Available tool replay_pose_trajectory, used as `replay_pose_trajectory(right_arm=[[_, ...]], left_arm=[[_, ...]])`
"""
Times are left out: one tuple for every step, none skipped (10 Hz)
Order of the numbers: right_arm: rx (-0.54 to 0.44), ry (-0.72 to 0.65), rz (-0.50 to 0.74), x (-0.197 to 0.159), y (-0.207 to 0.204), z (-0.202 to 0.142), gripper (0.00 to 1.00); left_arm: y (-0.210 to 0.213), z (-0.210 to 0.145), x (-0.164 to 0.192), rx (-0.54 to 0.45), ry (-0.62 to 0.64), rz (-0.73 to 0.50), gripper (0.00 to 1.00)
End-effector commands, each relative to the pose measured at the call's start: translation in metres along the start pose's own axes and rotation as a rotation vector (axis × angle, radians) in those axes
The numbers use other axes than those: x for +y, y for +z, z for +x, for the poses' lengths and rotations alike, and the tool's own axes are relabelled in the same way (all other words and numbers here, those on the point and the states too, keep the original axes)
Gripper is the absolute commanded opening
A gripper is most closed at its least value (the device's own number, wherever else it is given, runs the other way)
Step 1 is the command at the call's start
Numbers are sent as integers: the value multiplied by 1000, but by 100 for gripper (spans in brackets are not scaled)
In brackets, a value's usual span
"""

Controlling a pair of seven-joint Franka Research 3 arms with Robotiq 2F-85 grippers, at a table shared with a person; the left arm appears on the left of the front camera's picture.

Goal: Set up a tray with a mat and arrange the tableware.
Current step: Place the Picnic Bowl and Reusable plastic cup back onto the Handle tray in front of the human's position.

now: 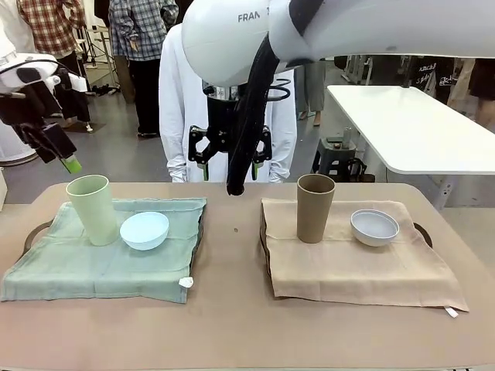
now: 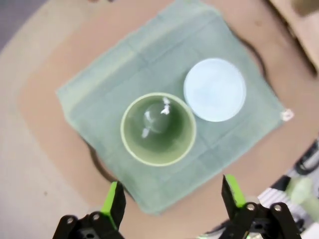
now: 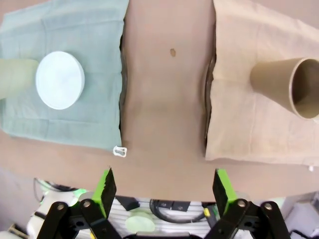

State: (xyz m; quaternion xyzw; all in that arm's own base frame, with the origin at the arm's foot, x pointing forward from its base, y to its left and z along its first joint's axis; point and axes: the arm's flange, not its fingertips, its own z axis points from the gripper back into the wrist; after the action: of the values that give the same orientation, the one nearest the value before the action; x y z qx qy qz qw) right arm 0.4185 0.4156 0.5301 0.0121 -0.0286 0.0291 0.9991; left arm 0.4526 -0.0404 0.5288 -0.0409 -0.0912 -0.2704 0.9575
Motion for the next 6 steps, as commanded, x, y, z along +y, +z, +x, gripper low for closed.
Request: replay_pose_trajectory(right_arm=[[43, -3, 16, 5, -18, 24, 100], [0, 0, 0, 0, 0, 0, 100], [0, 0, 0, 0, 0, 0, 100], [0, 0, 0, 0, 0, 0, 100], [0, 0, 0, 0, 0, 0, 100], [0, 0, 0, 0, 0, 0, 100]], left_arm=[[-5, 18, -8, 67, 116, 123, 100], [0, 0, 0, 0, 0, 0, 100], [0, 0, 0, 0, 0, 0, 100], [0, 0, 0, 0, 0, 0, 100], [0, 0, 0, 0, 0, 0, 100], [0, 0, 0, 0, 0, 0, 100]])
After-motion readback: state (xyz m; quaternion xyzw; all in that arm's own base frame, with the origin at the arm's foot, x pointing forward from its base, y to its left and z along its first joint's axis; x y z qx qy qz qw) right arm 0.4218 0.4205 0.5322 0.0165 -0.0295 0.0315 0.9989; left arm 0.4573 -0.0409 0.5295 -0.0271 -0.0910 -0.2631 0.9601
